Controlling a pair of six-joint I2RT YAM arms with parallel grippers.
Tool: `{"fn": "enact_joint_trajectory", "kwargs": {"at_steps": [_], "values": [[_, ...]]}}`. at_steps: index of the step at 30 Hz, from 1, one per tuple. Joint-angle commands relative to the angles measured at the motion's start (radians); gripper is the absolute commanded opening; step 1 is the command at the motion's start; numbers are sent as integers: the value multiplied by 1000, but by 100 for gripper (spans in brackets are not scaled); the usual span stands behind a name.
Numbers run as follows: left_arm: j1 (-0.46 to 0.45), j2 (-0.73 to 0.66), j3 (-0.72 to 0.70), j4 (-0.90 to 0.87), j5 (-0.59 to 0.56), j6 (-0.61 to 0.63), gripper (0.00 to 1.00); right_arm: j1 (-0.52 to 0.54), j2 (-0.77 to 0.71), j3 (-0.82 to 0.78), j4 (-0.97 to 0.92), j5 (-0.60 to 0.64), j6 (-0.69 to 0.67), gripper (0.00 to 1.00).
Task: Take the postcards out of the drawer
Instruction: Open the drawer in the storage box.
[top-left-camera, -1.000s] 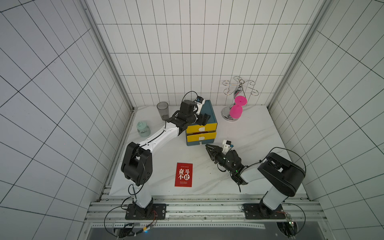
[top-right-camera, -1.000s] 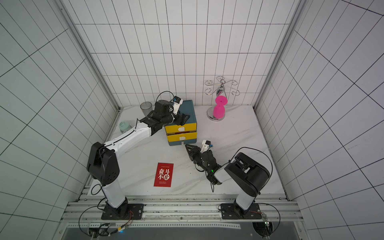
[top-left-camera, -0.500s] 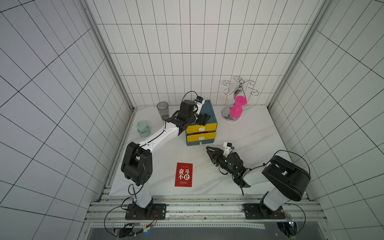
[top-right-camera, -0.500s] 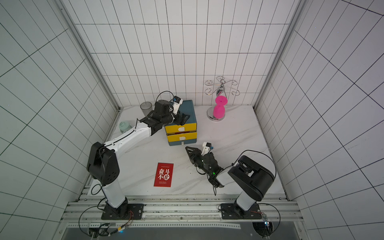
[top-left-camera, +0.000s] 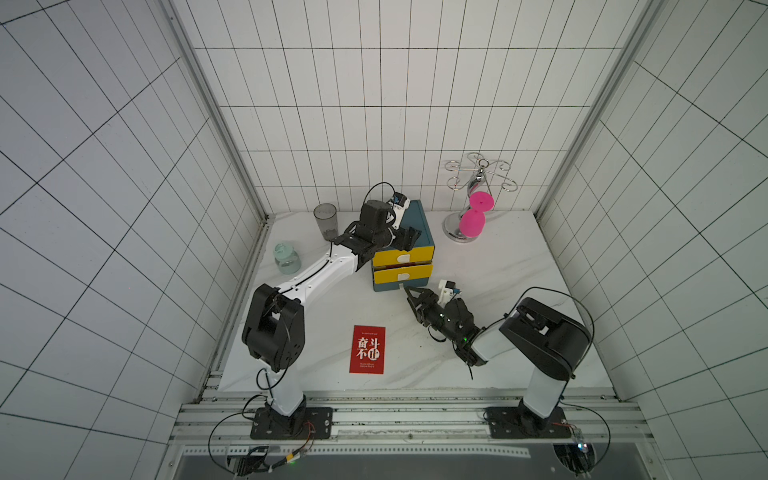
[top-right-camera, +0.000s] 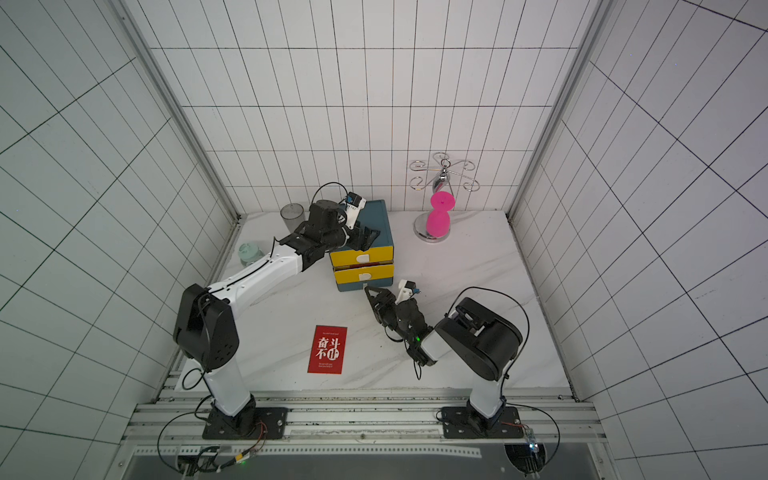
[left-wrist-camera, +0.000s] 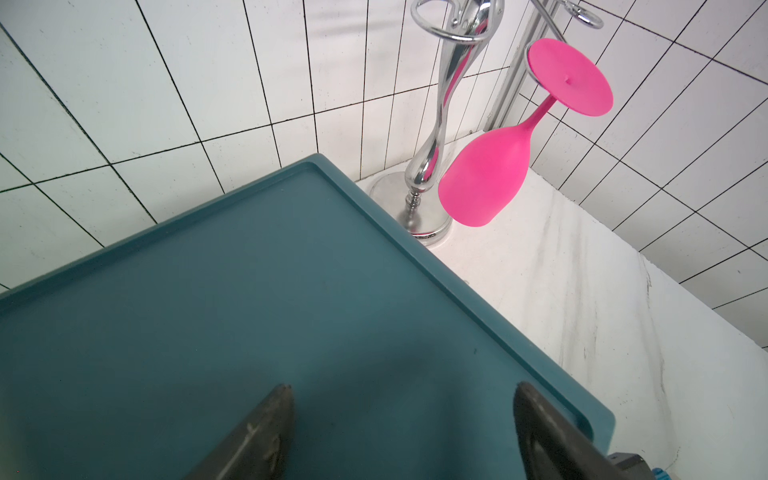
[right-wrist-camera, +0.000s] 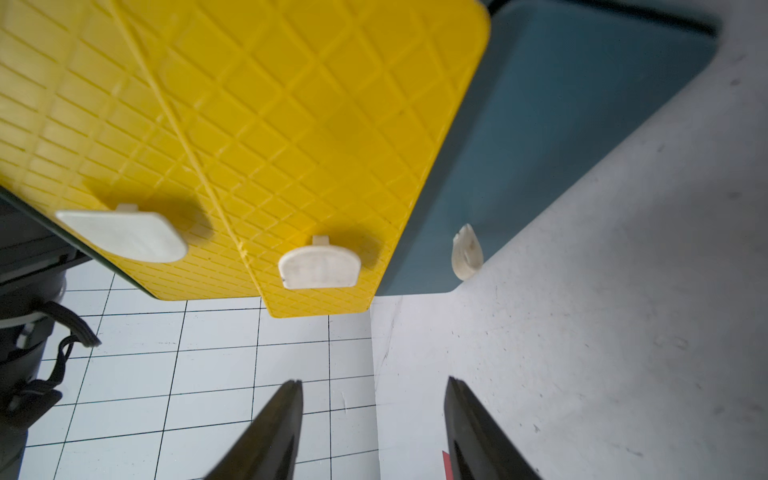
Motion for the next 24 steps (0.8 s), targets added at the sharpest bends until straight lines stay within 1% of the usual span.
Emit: {"fn": "enact_joint_trajectory", "kwargs": {"at_steps": [1,13,24], "values": [[8,29,-43,-114,4,-14,81,-14,18,56,37,20,14,58],[6,29,-48,-111,24,-20,82,-32,89,149,26,22,15,59],[8,35,-45,-109,30,-17,82,-50,117,190,34,24,16,56]]}}
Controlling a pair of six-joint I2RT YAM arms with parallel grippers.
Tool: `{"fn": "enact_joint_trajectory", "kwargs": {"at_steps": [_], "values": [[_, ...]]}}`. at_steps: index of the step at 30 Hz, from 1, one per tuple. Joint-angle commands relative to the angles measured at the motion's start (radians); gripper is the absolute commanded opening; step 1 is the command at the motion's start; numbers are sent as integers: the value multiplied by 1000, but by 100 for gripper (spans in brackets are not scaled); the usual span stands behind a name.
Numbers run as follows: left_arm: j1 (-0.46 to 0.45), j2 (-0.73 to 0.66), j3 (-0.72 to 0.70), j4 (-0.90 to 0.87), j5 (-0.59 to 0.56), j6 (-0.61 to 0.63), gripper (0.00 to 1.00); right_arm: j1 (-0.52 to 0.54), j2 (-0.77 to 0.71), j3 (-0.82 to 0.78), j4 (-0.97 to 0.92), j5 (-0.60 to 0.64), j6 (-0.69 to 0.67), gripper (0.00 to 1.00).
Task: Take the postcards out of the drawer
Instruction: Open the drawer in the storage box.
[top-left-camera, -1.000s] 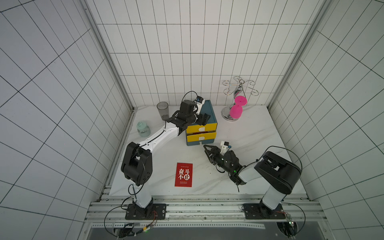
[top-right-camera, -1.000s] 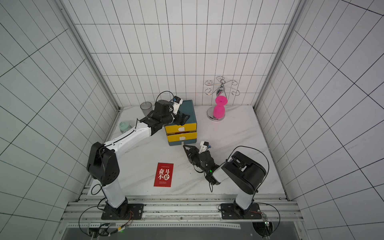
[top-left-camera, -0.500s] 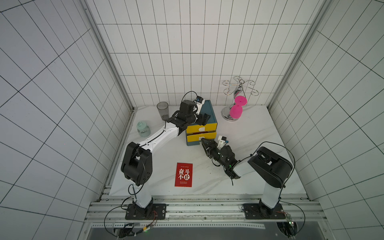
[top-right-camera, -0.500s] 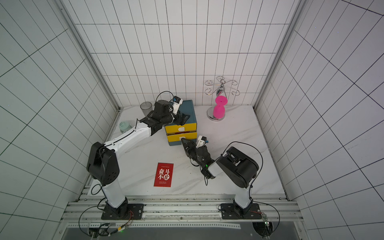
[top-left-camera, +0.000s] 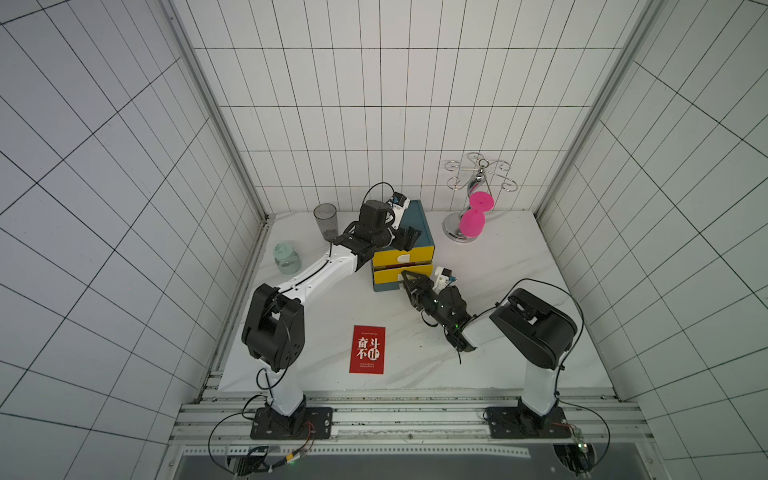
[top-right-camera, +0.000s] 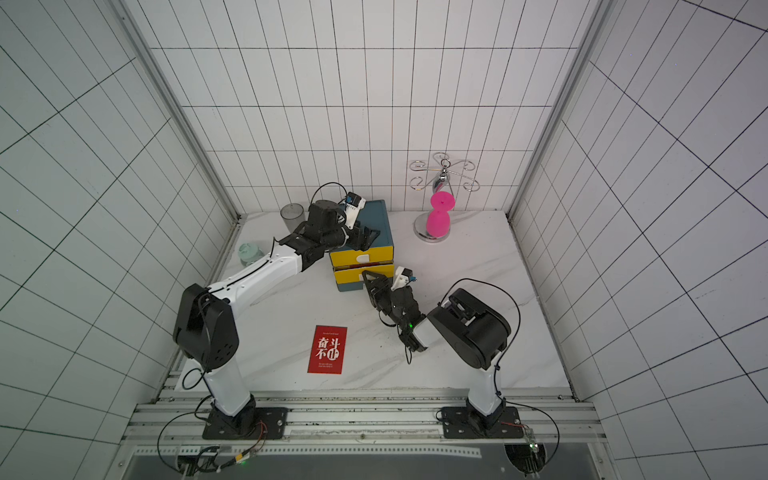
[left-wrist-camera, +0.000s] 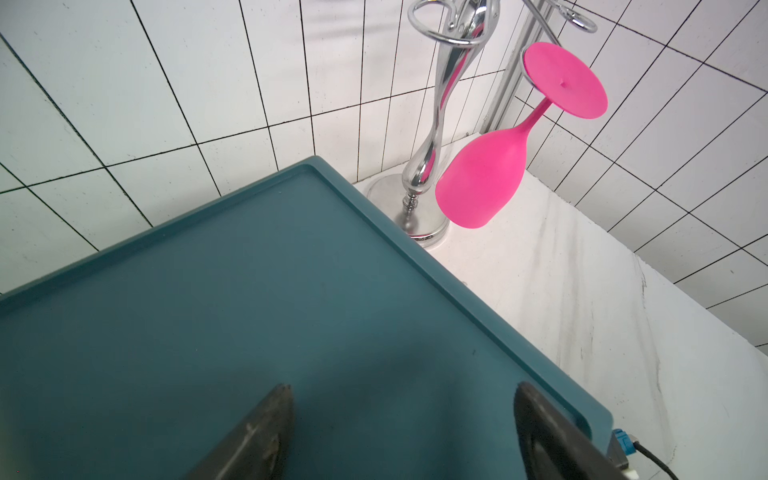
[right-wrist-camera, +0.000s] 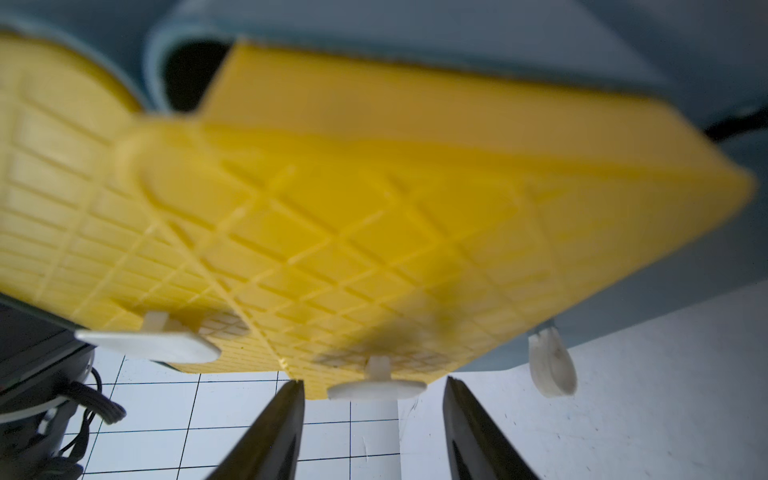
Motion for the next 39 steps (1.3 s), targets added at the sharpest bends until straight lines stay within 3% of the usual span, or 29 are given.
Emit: {"fn": "enact_joint_trajectory", "kwargs": {"at_steps": [1,13,23,39], "values": [[6,35,-39,-121,13,-18,82,-11,22,41,18,15,19,55],[5,36,-41,-121,15,-20,82,-10,37,55,21,33,17,41],[11,38,-39,-121,10,-17,82,4,8,-42,81,37,23,34],[24,49,-25,-127,6,-11,83,81,-125,-230,111,46,50,33]]}}
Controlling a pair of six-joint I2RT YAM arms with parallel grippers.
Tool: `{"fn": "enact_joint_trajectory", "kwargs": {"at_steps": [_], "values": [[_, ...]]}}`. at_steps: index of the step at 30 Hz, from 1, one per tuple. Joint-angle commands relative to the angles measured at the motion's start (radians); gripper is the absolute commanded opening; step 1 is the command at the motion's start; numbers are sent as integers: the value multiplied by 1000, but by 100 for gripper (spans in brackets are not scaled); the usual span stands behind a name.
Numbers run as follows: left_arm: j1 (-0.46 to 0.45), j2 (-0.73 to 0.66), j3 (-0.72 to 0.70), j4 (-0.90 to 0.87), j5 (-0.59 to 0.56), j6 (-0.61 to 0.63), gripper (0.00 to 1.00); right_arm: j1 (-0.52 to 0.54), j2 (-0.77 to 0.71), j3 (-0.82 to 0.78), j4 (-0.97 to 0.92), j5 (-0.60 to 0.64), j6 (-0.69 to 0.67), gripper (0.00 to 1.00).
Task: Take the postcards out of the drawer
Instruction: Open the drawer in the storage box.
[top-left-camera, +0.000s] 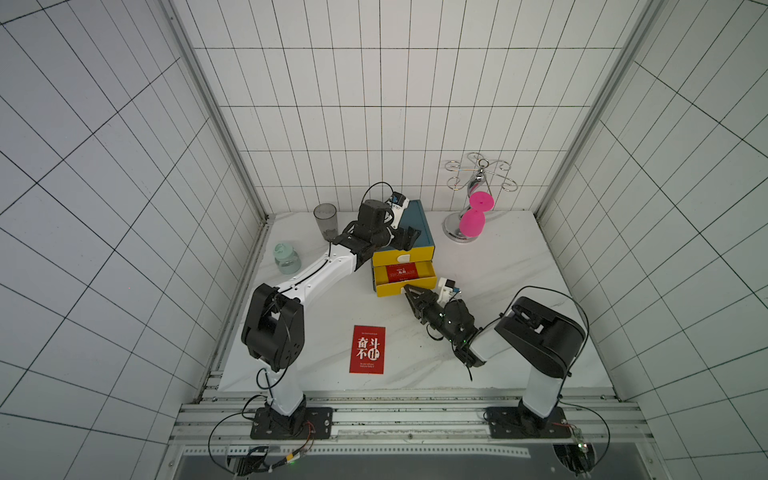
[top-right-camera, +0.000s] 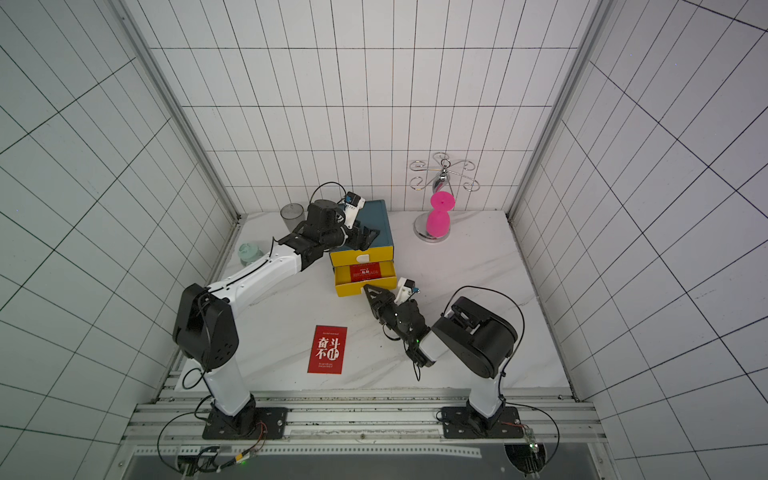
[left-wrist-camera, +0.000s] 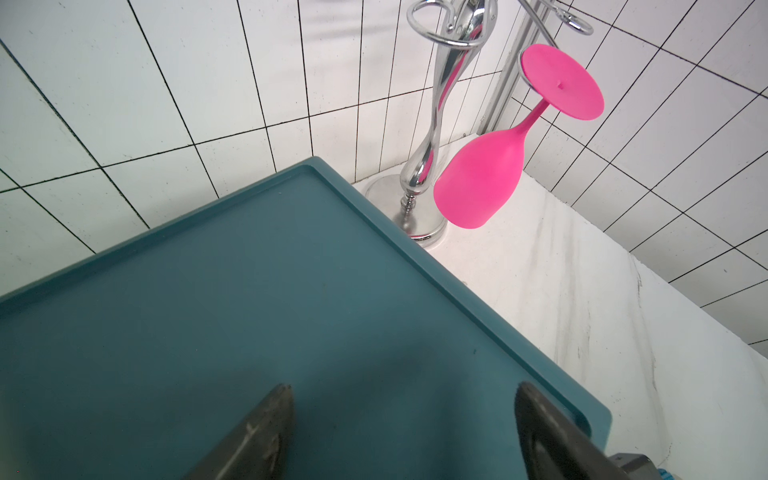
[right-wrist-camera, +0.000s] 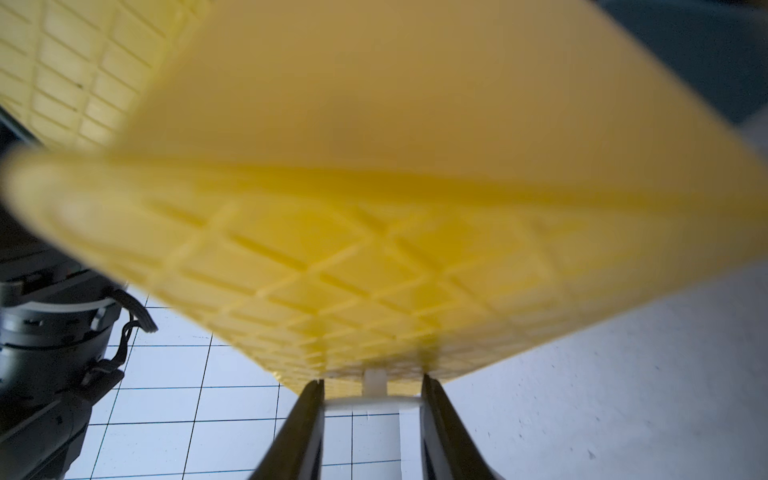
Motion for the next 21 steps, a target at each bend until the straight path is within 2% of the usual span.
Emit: {"fn": "enact_joint_trajectory", "kwargs": {"at_steps": [1,9,21], "values": [[12,50,-22,-129,-8,-12,83,15,-51,-57,13,28,43,33],[13,63,-7,-131,-8,-12,83,56,-141,-96,-64,32,41,34],[17,59,-5,-136,-7,-4,84,106,-164,-157,-71,49,62,34]]}}
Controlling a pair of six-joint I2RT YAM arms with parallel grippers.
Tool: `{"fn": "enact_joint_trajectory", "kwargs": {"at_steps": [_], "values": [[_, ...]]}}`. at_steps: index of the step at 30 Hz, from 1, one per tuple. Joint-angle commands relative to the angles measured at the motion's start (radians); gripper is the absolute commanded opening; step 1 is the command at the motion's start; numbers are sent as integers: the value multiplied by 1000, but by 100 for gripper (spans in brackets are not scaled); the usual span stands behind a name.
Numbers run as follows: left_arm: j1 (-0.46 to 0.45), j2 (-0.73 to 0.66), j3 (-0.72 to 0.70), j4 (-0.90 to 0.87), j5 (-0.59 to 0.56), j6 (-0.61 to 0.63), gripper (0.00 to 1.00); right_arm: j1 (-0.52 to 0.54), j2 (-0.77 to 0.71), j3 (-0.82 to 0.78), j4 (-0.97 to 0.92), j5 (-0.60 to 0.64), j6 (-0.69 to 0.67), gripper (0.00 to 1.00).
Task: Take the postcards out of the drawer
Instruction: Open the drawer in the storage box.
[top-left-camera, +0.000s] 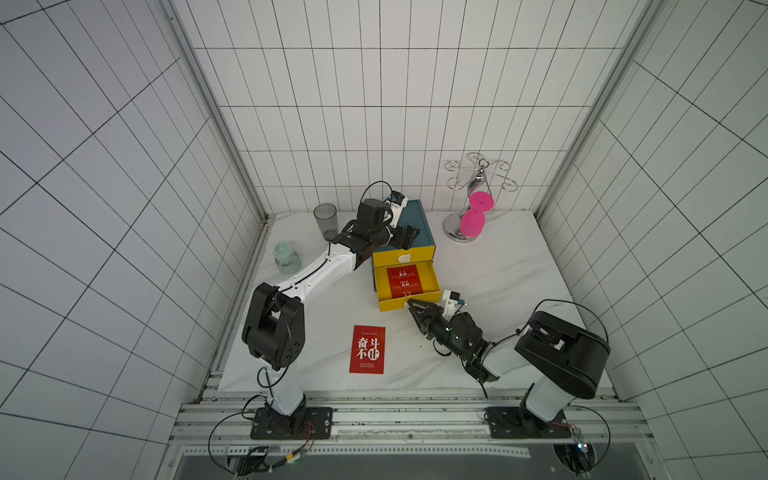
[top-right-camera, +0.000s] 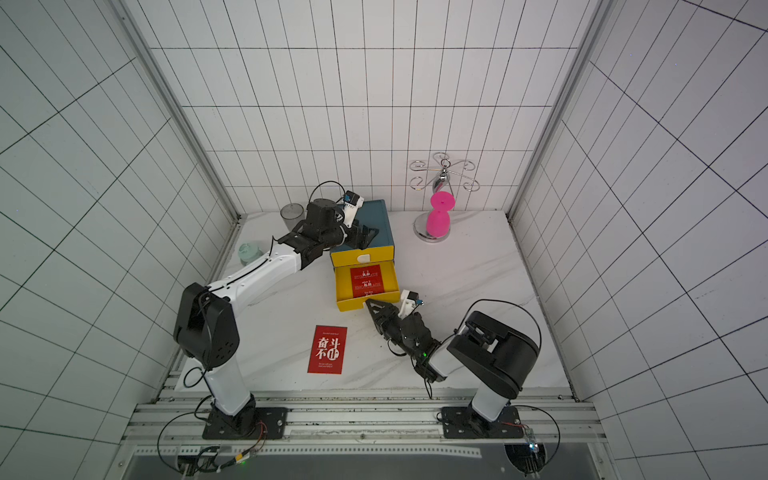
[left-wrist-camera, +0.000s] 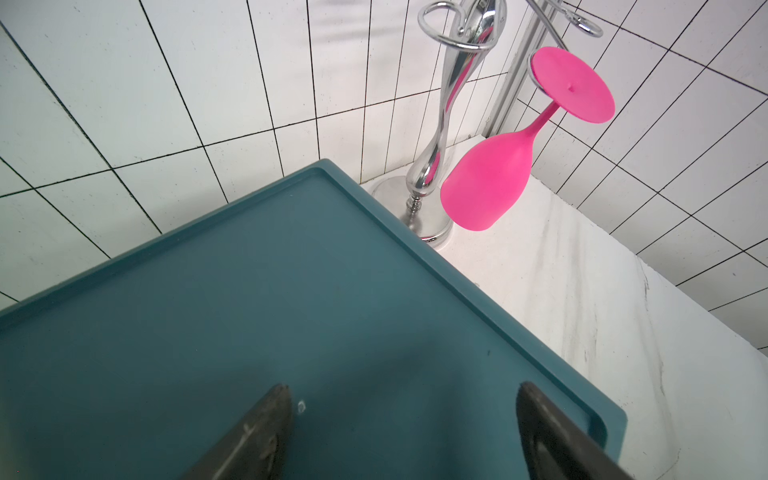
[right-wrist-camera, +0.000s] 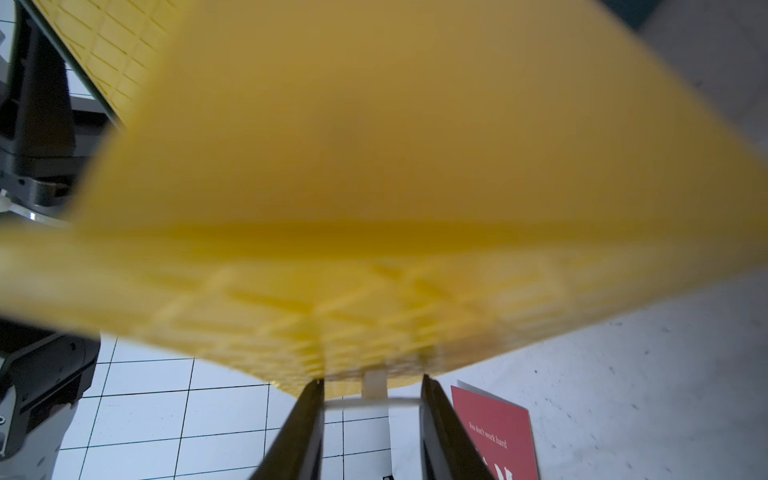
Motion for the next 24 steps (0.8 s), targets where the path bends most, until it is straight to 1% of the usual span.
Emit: {"fn": "enact_joint_trajectory", "kwargs": {"at_steps": [1,14,20,24], "values": [[9,51,-14,-134,-8,-8,84,18,-20,-34,3,17,47,34],[11,47,-13,-133,-6,-11,85,29,-35,-65,-4,25,50,35],[11,40,-4,-134,13,-31,85,29,-28,-66,-5,20,53,39],[13,17,1,-117,30,-52,85,29,-33,-66,-14,20,48,44]]}}
